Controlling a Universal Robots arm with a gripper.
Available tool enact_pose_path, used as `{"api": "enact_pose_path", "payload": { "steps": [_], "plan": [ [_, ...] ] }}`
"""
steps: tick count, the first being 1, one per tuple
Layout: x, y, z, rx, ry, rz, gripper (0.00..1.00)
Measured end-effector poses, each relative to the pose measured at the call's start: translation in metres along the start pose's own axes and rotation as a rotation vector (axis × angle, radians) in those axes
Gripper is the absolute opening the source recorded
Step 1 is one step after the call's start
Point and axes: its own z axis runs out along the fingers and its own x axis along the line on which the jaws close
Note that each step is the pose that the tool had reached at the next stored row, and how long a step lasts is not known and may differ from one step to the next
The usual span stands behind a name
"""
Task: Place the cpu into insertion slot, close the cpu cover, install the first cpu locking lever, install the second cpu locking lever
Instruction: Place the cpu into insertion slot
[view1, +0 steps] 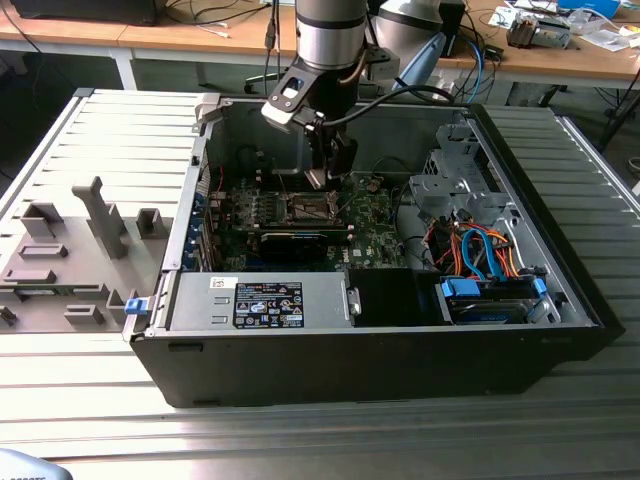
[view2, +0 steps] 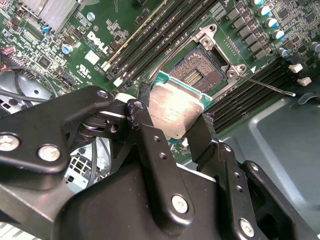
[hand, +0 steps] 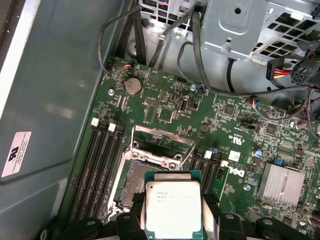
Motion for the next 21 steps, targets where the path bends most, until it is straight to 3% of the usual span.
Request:
{"api": "enact_pose_path", "payload": {
  "steps": [21],
  "plan": [
    [0.0001,-0.0001,0.0015,0.0025,-0.0042,0.031,0.54]
  ]
}}
